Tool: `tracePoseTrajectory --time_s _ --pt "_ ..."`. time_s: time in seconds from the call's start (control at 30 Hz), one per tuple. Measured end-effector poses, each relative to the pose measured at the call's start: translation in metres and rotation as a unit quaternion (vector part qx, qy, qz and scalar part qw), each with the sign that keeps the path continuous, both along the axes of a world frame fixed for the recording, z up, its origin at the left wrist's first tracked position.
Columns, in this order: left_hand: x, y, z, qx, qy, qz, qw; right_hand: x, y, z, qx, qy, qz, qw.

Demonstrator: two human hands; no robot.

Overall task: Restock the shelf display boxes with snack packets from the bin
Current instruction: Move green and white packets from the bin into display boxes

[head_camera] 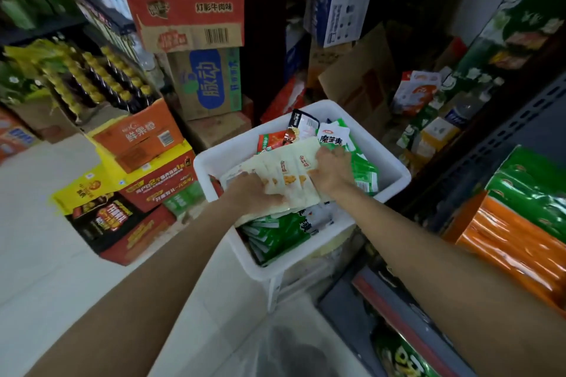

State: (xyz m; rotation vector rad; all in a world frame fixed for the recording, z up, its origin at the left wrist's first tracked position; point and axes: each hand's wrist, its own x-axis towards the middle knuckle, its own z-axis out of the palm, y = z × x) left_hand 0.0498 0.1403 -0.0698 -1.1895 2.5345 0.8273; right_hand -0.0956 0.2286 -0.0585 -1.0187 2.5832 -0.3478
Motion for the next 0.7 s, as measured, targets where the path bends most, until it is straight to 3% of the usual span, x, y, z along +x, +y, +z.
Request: tracePoseTrajectory --time_s 0.13,0.23,0.37,0.5,0.7 --pt "0.018 0.01 0.012 0.028 -0.063 -0.062 0.996 0.025 -0.006 0.005 0.004 -0.131 -0.037 0.991" --pt "0.027 0.007 0.015 0.039 -0.046 -0.097 0.993 0.036 -0.012 0.011 0.03 -0.181 -0.076 0.98" --pt "0.033 0.003 0.029 0.069 0.023 -0.095 0.993 0.042 -0.016 0.015 0.045 -0.119 -0.036 0.991" --pt "0.044 0.001 0.048 0.097 0.082 -0.035 0.991 0.055 -0.025 0.016 0.007 -0.184 -0.027 0.982" --pt "0.051 -0.012 0.057 0.164 0.146 0.139 0.966 0.066 -0.033 0.017 0.004 -0.232 -0.069 0.97"
